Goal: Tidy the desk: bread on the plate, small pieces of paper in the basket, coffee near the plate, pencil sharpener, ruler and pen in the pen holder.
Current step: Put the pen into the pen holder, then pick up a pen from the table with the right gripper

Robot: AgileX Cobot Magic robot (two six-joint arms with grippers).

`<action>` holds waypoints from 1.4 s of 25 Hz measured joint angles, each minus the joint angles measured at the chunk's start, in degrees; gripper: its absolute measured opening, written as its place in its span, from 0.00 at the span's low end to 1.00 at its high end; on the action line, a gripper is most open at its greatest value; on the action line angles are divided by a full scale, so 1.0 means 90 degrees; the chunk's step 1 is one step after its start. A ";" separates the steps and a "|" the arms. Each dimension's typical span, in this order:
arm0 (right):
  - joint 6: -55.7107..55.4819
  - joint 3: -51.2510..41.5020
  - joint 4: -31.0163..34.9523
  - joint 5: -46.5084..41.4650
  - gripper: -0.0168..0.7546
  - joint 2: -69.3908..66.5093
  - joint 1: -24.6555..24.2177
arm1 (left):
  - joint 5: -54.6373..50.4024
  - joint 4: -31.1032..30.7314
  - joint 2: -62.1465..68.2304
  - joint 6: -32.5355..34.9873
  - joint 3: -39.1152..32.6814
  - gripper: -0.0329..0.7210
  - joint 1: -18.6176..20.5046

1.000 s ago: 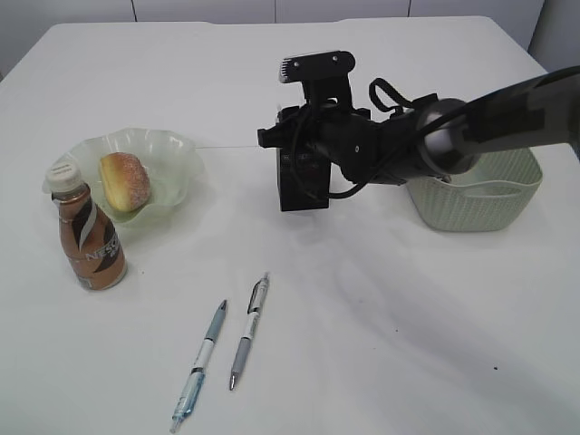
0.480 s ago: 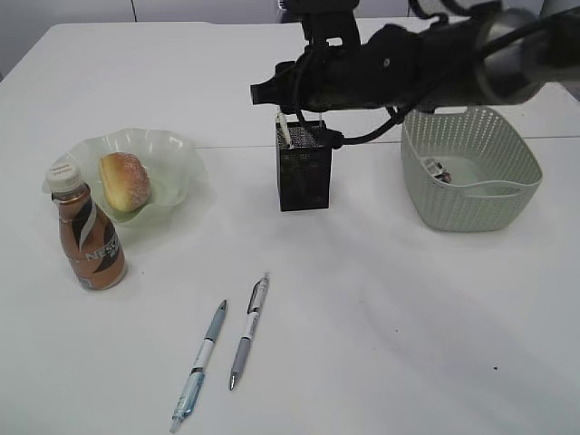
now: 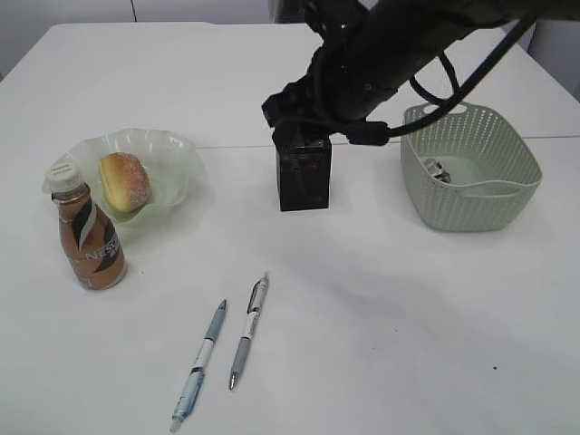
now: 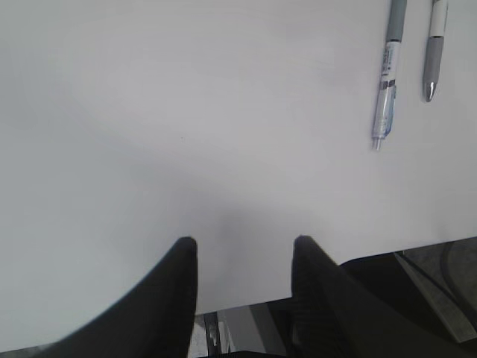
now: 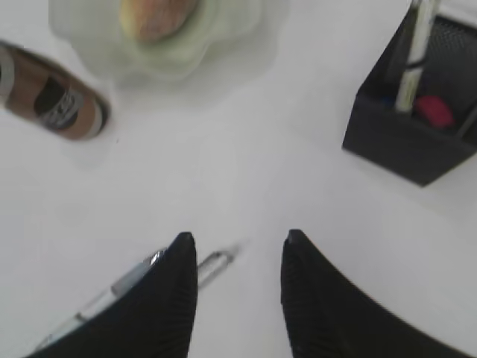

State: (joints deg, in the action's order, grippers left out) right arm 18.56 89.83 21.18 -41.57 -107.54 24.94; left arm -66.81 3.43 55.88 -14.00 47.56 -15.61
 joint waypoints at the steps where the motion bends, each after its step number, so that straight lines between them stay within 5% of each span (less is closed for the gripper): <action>1: 0.0000 0.0010 -0.0012 -0.0339 0.42 0.0017 0.0000 | 0.0000 -0.0009 0.0000 0.0000 0.0000 0.45 0.0000; 10: -0.0965 0.0010 -0.0226 -0.3001 0.42 -0.0164 0.0450 | 0.0000 -0.0040 0.0000 0.0000 0.0000 0.45 0.0000; 15: -0.1734 -0.0300 -0.0153 -0.3083 0.42 -0.0758 0.0690 | 0.0000 -0.0040 0.0000 0.0000 0.0000 0.45 0.0000; 28: -0.2919 -0.0172 0.1534 -0.2289 0.42 -0.1715 0.0765 | -0.0328 -0.0040 0.0000 -0.0013 0.0000 0.45 0.0000; 31: -0.3430 -0.0064 0.1112 -0.1823 0.42 -0.1715 0.0852 | -0.0328 -0.0045 0.0000 -0.0013 0.0000 0.45 0.0000; 35: -0.4419 0.0165 -0.0405 -0.1524 0.42 -0.1715 0.1274 | -0.0317 -0.0089 0.0000 -0.0013 0.0000 0.45 0.0000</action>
State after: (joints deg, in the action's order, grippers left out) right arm -21.20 91.32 17.54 -55.28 -122.97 36.40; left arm -69.66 2.64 55.88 -14.12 47.56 -15.61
